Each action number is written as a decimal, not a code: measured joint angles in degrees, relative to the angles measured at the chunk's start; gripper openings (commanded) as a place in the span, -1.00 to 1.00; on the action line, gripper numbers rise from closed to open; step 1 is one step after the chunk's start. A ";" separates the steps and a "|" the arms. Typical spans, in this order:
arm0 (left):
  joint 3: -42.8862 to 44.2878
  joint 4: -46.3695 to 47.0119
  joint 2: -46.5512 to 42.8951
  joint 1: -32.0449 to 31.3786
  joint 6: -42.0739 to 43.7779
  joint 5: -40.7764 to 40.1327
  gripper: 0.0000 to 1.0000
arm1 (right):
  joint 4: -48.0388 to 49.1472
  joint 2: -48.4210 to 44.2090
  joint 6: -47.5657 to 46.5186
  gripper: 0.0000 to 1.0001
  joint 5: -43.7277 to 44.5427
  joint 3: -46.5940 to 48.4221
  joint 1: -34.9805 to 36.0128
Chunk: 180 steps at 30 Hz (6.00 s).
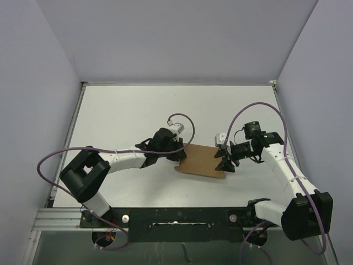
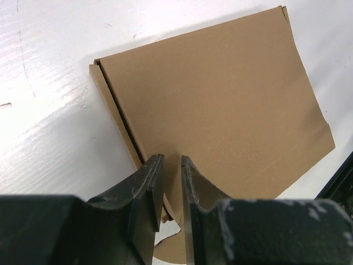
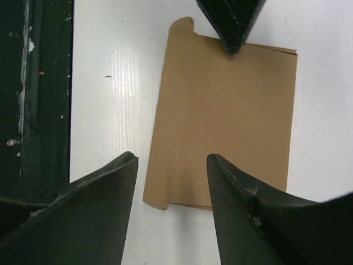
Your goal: Fold the paper box
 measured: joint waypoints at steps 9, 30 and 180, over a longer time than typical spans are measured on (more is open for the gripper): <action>0.00 1.14 1.81 0.20 -0.61 0.24 -0.67 | 8.94 8.59 11.80 -1.00 10.29 -0.22 -0.83; 0.04 1.77 2.64 0.39 -0.96 1.92 -0.48 | 12.59 19.93 20.90 -0.71 22.14 0.83 2.29; -21.42 45.09 8.04 10.05 -74.49 3.89 -0.55 | 52.54 -1.55 -4.59 0.50 26.95 -21.57 16.59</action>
